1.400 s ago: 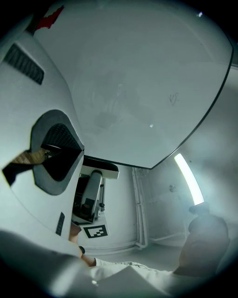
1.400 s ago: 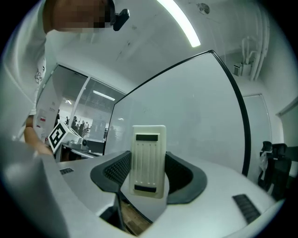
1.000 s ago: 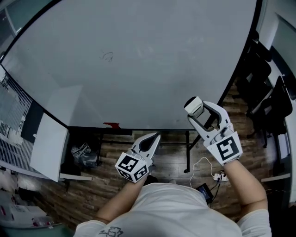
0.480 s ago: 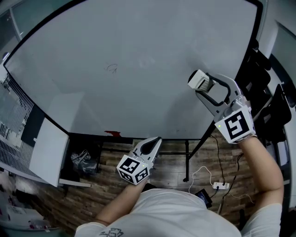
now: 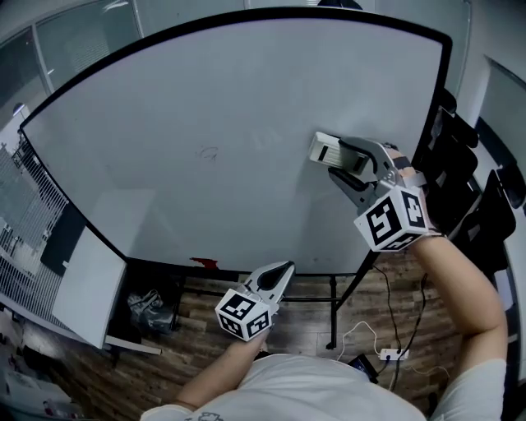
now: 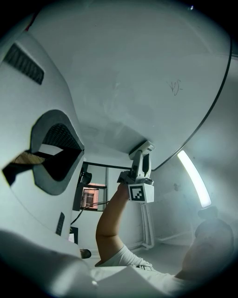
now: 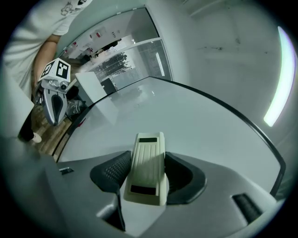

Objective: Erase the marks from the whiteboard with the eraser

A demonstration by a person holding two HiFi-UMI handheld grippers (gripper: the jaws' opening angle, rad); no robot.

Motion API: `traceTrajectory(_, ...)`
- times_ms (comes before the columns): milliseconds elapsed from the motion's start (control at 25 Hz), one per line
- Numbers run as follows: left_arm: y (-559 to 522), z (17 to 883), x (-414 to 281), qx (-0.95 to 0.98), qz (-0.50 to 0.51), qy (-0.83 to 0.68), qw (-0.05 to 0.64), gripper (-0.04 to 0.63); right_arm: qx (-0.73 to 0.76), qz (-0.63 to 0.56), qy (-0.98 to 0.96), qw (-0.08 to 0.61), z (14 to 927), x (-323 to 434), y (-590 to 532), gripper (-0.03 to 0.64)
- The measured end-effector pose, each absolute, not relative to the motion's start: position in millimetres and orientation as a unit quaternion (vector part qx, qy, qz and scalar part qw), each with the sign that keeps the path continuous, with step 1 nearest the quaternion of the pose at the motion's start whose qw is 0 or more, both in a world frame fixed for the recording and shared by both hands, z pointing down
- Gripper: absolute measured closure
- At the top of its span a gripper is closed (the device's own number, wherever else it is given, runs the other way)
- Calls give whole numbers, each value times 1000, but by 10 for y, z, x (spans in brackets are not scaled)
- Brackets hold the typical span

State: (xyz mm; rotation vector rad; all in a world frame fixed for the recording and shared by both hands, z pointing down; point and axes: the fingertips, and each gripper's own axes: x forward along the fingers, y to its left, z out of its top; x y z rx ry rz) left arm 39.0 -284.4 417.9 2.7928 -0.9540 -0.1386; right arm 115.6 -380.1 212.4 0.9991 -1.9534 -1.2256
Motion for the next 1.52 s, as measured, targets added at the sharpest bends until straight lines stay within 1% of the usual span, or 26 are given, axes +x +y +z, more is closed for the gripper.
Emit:
traceTrajectory(200,-2866,4149,399,940,-48,-326,87,588,368,-518,-699,329,2182,1171,-3792,383)
traceTrajectory(400,-2835,4137,449,942,-48,-322,83,588,358,-542,-678,345,2107,1156,-3783,383)
traceTrajectory(800,-2847,4196,451,940,-44,-325,92,588,398,-578,-650,291,1040,1195,-3759,383)
traceTrajectory(960,-2862,4252,431,938,-42,-329,99,588,409,-581,-646,279,956,1208,-3741,383)
traceTrajectory(1120,-2886,4300,441,938,-39,-330,102,588,397,-579,-660,267,1261,1133,-3757,383)
traceTrajectory(1280,-2924,4316,405,937,-39,-332,105,588,369,-574,-671,291,1904,989,-3790,383)
traceTrajectory(1520,-2946,4364,354,934,-38,-339,107,588,321,-576,-676,329,3155,925,-3794,383)
